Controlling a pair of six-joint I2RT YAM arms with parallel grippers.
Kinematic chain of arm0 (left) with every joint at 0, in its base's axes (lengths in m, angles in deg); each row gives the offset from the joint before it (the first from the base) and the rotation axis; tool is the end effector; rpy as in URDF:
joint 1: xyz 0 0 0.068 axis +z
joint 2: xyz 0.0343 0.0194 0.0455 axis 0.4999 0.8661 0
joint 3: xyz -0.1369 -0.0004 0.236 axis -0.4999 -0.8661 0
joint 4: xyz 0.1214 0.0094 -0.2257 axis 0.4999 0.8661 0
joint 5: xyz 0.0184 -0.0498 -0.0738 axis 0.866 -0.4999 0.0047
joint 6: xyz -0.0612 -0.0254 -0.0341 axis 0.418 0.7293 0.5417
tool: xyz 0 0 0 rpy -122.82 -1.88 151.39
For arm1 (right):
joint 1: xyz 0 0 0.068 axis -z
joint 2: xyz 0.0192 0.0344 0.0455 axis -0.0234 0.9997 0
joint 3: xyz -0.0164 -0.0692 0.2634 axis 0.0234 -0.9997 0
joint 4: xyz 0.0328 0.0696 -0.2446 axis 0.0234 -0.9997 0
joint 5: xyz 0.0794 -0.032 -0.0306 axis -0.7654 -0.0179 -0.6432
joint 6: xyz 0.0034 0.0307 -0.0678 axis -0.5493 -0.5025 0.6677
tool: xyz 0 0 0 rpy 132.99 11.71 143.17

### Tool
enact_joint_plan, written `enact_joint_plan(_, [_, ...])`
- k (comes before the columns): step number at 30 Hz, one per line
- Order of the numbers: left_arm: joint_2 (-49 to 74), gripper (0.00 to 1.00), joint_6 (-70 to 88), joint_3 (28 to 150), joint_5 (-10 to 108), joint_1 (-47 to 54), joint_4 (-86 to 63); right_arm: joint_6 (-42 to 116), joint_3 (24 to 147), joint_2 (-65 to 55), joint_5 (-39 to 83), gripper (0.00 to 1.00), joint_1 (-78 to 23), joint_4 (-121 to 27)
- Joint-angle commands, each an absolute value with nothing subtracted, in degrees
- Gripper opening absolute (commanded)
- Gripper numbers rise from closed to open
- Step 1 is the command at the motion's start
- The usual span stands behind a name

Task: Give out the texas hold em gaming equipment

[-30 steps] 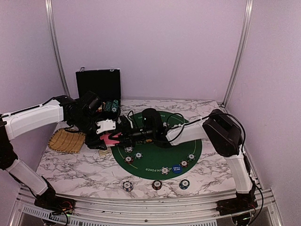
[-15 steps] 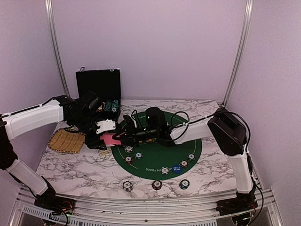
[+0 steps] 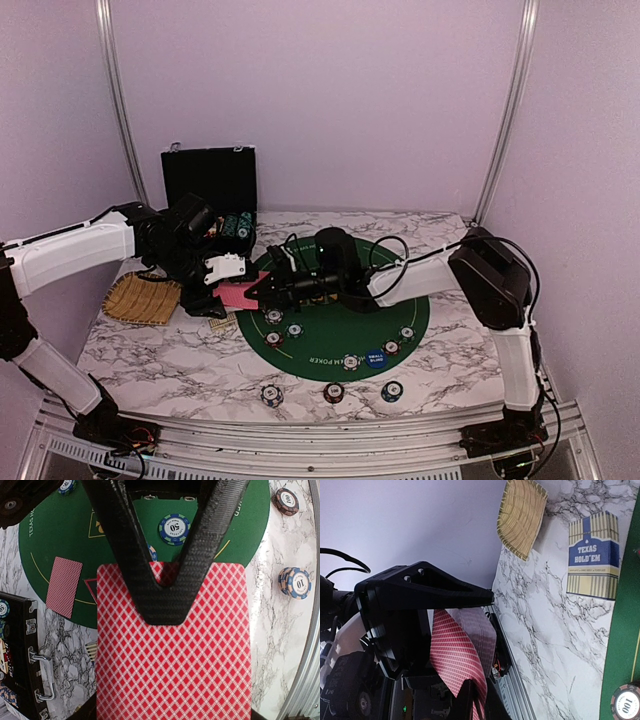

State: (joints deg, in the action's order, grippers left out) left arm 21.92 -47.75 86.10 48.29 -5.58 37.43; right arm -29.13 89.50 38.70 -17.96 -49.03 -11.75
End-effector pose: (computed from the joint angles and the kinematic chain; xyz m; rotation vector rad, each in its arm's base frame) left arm 0.2441 -0.1864 0.2478 1.7582 1.9904 -0.1526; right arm 0.2811 0.4116 0.1804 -0.3484 2.3280 2.0685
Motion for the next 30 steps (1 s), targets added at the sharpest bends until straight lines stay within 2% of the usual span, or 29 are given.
enact_joint_plan(1, [21.6, 0.23, -47.7, 87.2, 47.9, -5.4, 38.0, -30.1, 89.0, 35.7, -17.9, 0.07, -48.4, -9.8])
enact_joint_plan(18, [21.4, 0.22, -47.8, 86.9, 48.1, -5.5, 38.2, -28.7, 80.4, 29.4, -19.7, 0.00, -41.1, -9.3])
enact_joint_plan(25, [21.2, 0.22, -47.9, 87.0, 48.4, -5.4, 38.5, -22.2, 80.4, 26.4, -21.1, 0.00, -33.5, -18.0])
enact_joint_plan(30, [21.4, 0.22, -47.8, 87.4, 48.0, -5.5, 38.9, -14.8, 84.7, 27.7, -21.4, 0.00, -25.7, -27.1])
